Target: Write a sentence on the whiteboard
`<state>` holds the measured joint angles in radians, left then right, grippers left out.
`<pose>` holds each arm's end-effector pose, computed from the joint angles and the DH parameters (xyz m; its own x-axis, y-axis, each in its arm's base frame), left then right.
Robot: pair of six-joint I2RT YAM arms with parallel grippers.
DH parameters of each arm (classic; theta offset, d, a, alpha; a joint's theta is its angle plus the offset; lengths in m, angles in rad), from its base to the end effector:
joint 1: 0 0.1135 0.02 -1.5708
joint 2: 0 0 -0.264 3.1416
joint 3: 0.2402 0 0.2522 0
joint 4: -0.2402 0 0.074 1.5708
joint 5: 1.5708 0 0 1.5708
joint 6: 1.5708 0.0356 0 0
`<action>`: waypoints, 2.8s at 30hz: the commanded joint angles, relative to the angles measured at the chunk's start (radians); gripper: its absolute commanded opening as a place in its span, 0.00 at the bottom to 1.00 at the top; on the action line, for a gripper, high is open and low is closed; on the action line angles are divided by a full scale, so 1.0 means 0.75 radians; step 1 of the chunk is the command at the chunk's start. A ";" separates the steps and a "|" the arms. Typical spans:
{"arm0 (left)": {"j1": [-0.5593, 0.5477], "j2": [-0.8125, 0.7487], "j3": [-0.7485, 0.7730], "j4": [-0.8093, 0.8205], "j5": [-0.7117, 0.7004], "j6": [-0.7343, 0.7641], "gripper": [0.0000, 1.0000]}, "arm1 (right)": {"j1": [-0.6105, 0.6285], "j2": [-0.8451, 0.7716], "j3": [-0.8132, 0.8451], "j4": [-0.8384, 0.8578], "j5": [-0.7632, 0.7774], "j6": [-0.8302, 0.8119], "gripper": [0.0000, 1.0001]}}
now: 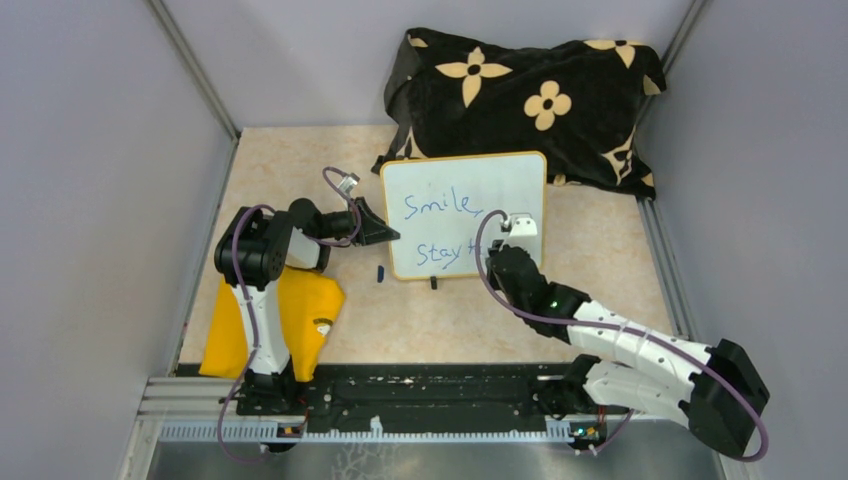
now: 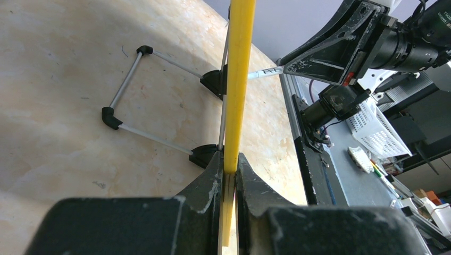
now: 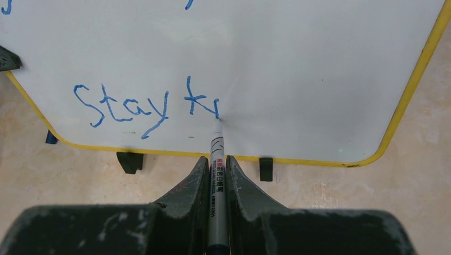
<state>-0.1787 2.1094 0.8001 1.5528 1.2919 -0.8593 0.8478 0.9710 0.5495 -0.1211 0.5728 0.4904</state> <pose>0.3462 -0.0973 0.1392 -0.5775 -0.1076 -0.8093 0.8112 0.0361 -0.5837 0.1521 0.1432 0.2323 -0.4535 0.0842 -0.8873 -0.1241 0.9799 0.1565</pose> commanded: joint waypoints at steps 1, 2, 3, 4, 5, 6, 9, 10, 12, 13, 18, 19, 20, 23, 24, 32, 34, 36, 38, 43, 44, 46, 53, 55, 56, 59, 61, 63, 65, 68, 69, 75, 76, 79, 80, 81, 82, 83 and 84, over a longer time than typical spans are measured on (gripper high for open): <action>-0.028 0.085 -0.013 0.173 0.005 0.025 0.00 | -0.017 -0.056 0.030 0.018 0.003 0.006 0.00; -0.028 0.083 -0.012 0.173 0.004 0.025 0.00 | -0.016 -0.063 0.039 0.018 0.005 0.001 0.00; -0.028 0.085 -0.013 0.173 0.005 0.025 0.00 | -0.017 -0.070 0.047 0.017 0.011 -0.004 0.00; -0.028 0.085 -0.012 0.172 0.006 0.024 0.00 | -0.016 -0.074 0.060 0.014 0.016 -0.009 0.00; -0.028 0.085 -0.012 0.172 0.005 0.025 0.00 | -0.016 -0.076 0.069 0.010 0.023 -0.016 0.00; -0.028 0.084 -0.012 0.173 0.004 0.023 0.00 | -0.016 -0.076 0.078 0.007 0.028 -0.023 0.00; -0.028 0.082 -0.012 0.173 0.005 0.024 0.00 | -0.016 -0.073 0.094 0.006 0.051 -0.039 0.00; -0.028 0.082 -0.013 0.173 0.005 0.024 0.00 | -0.017 -0.072 0.097 0.008 0.056 -0.042 0.00; -0.028 0.082 -0.012 0.173 0.004 0.025 0.00 | -0.017 -0.069 0.101 0.013 0.062 -0.047 0.00; -0.028 0.084 -0.011 0.173 0.004 0.025 0.00 | -0.018 -0.067 0.102 0.016 0.062 -0.045 0.00; -0.028 0.084 -0.011 0.173 0.004 0.024 0.00 | -0.022 -0.056 0.106 0.030 0.080 -0.051 0.00; -0.028 0.084 -0.013 0.173 0.004 0.024 0.00 | -0.025 -0.054 0.106 0.035 0.080 -0.054 0.00; -0.028 0.084 -0.012 0.173 0.004 0.025 0.00 | -0.029 -0.052 0.107 0.036 0.081 -0.056 0.00; -0.028 0.084 -0.012 0.173 0.004 0.024 0.00 | -0.043 -0.042 0.106 0.042 0.077 -0.059 0.00; -0.028 0.084 -0.012 0.173 0.004 0.025 0.00 | -0.046 -0.039 0.106 0.045 0.076 -0.059 0.00; -0.028 0.085 -0.012 0.172 0.005 0.024 0.00 | -0.061 -0.019 0.081 0.049 0.051 -0.049 0.00; -0.028 0.085 -0.011 0.171 0.005 0.025 0.00 | -0.061 -0.022 0.074 0.044 0.046 -0.043 0.00; -0.028 0.085 -0.009 0.171 0.006 0.024 0.00 | -0.061 -0.025 0.065 0.037 0.041 -0.034 0.00; -0.028 0.084 -0.011 0.170 0.005 0.024 0.00 | -0.060 -0.030 0.053 0.031 0.036 -0.026 0.00; -0.028 0.085 -0.010 0.171 0.004 0.024 0.00 | -0.061 -0.046 0.033 0.017 0.033 -0.010 0.00; -0.028 0.085 -0.009 0.171 0.004 0.024 0.00 | -0.061 -0.049 0.029 0.015 0.032 -0.008 0.00; -0.028 0.085 -0.011 0.171 0.005 0.022 0.00 | -0.061 -0.054 0.023 0.009 0.029 -0.004 0.00; -0.028 0.084 -0.009 0.171 0.004 0.023 0.00 | -0.061 -0.070 -0.004 -0.011 0.019 0.020 0.00; -0.028 0.084 -0.011 0.171 0.004 0.022 0.00 | -0.061 -0.076 -0.015 -0.014 0.016 0.025 0.00; -0.028 0.084 -0.010 0.171 0.005 0.023 0.00 | -0.061 -0.081 -0.018 -0.015 0.014 0.028 0.00; -0.028 0.084 -0.010 0.171 0.005 0.023 0.00 | -0.061 -0.085 -0.027 -0.016 0.010 0.033 0.00; -0.028 0.084 -0.010 0.171 0.005 0.022 0.00 | -0.061 -0.084 -0.027 -0.014 0.009 0.033 0.00; -0.028 0.084 -0.011 0.170 0.006 0.025 0.00 | -0.061 -0.082 -0.022 -0.009 0.010 0.031 0.00; -0.028 0.086 -0.013 0.169 0.005 0.025 0.00 | -0.061 -0.076 -0.011 -0.004 0.015 0.025 0.00; -0.028 0.086 -0.012 0.169 0.004 0.025 0.00 | -0.062 -0.057 0.022 0.005 0.023 0.010 0.00; -0.028 0.087 -0.013 0.169 0.006 0.025 0.00 | -0.061 -0.050 0.030 0.007 0.027 0.005 0.00; -0.030 0.088 -0.009 0.169 0.006 0.023 0.00 | -0.061 -0.014 0.074 0.021 0.047 -0.025 0.00; -0.030 0.088 -0.010 0.169 0.006 0.023 0.00 | -0.061 -0.012 0.077 0.024 0.049 -0.029 0.00; -0.030 0.087 -0.010 0.169 0.006 0.025 0.00 | -0.063 -0.005 0.085 0.029 0.053 -0.034 0.00; -0.030 0.087 -0.010 0.169 0.007 0.023 0.00 | -0.063 -0.002 0.088 0.029 0.056 -0.036 0.00; -0.030 0.087 -0.010 0.169 0.006 0.023 0.00 | -0.064 -0.001 0.091 0.029 0.061 -0.040 0.00; -0.030 0.087 -0.011 0.169 0.006 0.025 0.00 | -0.065 0.000 0.093 0.029 0.063 -0.043 0.00; -0.030 0.086 -0.010 0.169 0.007 0.025 0.00 | -0.069 0.000 0.095 0.029 0.066 -0.045 0.00; -0.030 0.087 -0.011 0.169 0.008 0.025 0.00 | -0.072 0.000 0.097 0.029 0.068 -0.048 0.00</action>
<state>-0.1806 2.1098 0.8001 1.5528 1.2945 -0.8593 0.8146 0.9615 0.5659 -0.1432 0.5797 0.4736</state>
